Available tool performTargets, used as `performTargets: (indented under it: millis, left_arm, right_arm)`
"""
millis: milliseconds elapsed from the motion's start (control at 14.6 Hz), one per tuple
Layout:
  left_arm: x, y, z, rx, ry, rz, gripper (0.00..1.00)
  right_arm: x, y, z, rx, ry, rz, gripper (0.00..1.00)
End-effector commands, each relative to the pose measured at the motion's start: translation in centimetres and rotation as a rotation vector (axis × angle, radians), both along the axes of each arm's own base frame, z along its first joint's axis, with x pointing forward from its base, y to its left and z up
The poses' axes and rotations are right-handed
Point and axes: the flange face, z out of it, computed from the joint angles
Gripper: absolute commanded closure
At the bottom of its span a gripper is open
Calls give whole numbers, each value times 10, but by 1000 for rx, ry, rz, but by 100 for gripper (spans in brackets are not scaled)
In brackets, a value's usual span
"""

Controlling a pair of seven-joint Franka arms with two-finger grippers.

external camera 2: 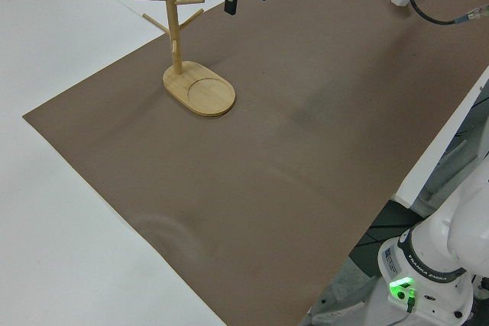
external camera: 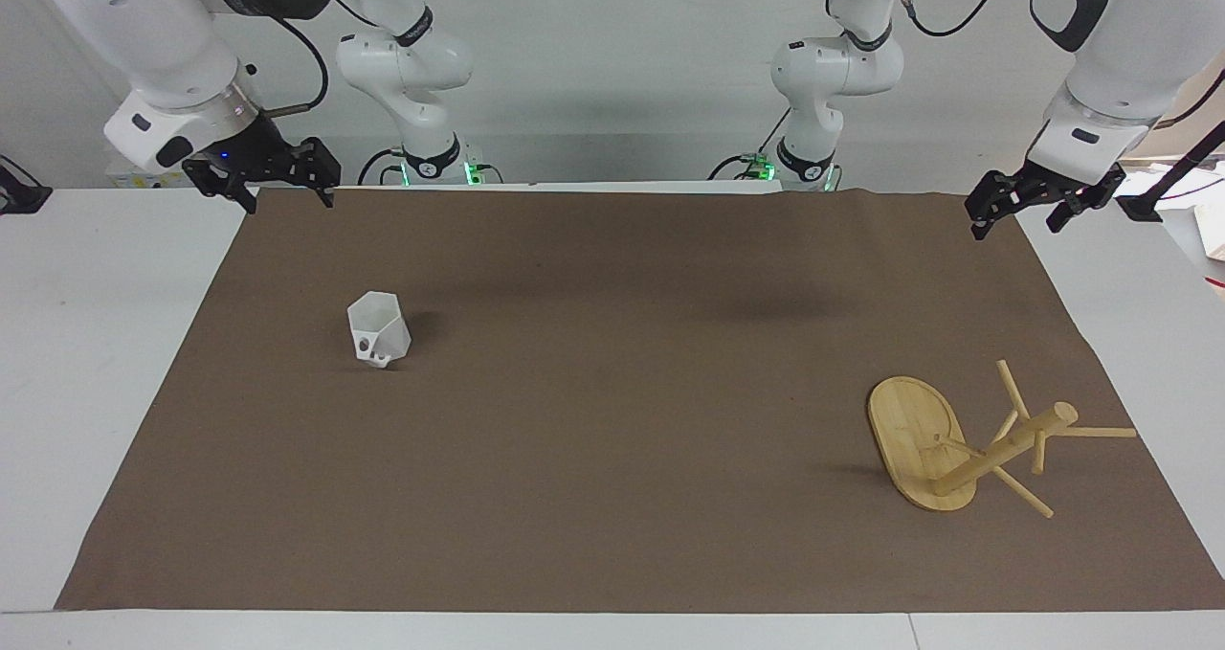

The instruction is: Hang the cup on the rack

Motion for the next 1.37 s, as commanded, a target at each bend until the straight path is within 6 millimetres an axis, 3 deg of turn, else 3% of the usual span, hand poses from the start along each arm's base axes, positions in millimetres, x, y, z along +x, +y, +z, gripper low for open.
performTargets:
  millis: [0,479,616,822,959,1096,1301]
  left_arm:
    - [-5,1,0,5,0,-14,0]
    - [-5,1,0,6,1,-14,0]
    - [-5,1,0,6,3,-14,0]
    - [-4,-9,0,3,-9,-39,0]
    - [-4,-17,3,-9,-13,-38,0]
    - [-5,-19,4,-162,-6,30,0]
    - [-7,-17,3,-147,6,23,0]
  right_arm:
    - [0,0,2,-25,-4,-13,0]
    - [-8,-9,-3,12,13,42,0]
    - [-2,-12,-5,52,-22,270,0]
    - [3,-66,-29,176,-94,552,0]
    - [0,-118,-64,293,-146,651,0]
    - [12,-164,-111,441,-295,837,0]
    - [20,-200,-181,638,-432,931,0]
